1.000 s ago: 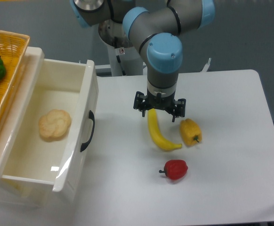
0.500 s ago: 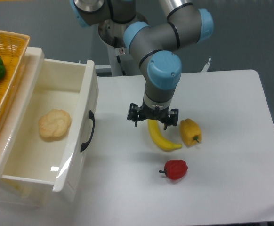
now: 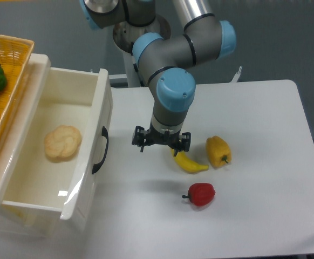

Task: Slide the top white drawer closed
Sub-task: 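Lower the gripper and swing it toward the open drawer's front face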

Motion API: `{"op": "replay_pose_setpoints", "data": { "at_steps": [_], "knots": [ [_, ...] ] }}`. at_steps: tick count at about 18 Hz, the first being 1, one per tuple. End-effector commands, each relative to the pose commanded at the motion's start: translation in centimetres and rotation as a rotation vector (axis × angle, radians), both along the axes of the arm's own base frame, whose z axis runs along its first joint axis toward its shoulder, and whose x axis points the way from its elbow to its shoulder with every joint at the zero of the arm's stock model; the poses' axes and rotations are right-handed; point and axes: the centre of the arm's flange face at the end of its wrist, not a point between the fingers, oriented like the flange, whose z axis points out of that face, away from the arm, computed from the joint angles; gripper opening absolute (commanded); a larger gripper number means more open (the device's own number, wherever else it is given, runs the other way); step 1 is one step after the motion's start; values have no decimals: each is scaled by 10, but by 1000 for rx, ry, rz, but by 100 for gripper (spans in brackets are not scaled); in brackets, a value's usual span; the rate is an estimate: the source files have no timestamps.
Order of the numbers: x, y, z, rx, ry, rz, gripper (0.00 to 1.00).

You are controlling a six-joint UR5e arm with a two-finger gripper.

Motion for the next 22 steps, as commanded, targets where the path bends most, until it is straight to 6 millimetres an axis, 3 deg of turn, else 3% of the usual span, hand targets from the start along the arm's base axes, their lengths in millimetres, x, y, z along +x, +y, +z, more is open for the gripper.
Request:
{"op": "replay_pose_setpoints", "data": {
  "at_steps": [22],
  "knots": [
    [12, 25, -27, 26, -39, -31, 100]
  ]
}}
